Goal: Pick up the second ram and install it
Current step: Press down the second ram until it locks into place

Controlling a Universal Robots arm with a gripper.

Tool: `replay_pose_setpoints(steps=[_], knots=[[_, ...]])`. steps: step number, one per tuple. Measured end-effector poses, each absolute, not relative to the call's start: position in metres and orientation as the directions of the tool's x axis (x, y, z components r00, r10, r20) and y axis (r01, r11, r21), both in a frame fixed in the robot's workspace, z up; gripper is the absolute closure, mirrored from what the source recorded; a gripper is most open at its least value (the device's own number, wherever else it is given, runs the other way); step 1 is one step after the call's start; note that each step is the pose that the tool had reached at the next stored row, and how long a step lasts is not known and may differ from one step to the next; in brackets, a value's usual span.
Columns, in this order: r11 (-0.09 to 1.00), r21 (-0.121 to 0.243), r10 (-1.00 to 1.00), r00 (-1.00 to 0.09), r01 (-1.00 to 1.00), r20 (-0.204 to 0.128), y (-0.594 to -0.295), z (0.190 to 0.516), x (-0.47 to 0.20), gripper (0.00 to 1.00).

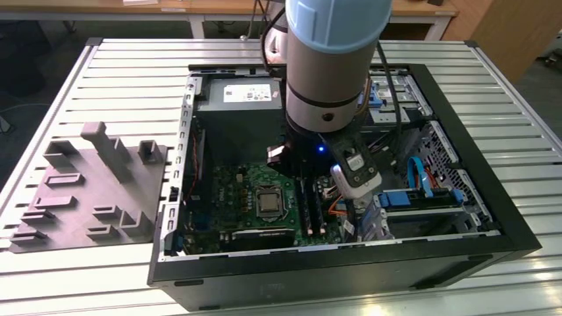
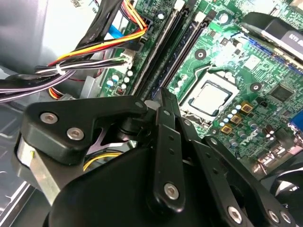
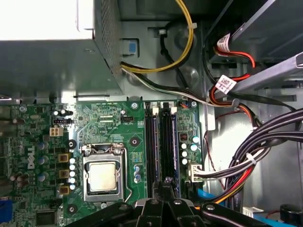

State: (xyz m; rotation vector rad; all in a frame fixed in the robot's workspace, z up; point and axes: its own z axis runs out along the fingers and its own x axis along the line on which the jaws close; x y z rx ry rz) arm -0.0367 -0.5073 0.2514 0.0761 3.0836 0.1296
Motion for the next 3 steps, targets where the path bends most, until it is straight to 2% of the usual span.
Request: replay_pose_setpoints(steps=[3], knots=[[0.995,0.085,0.051,-0.997,0.047,-0.052,-0.5072,0.2517,-0.0367,0.9]])
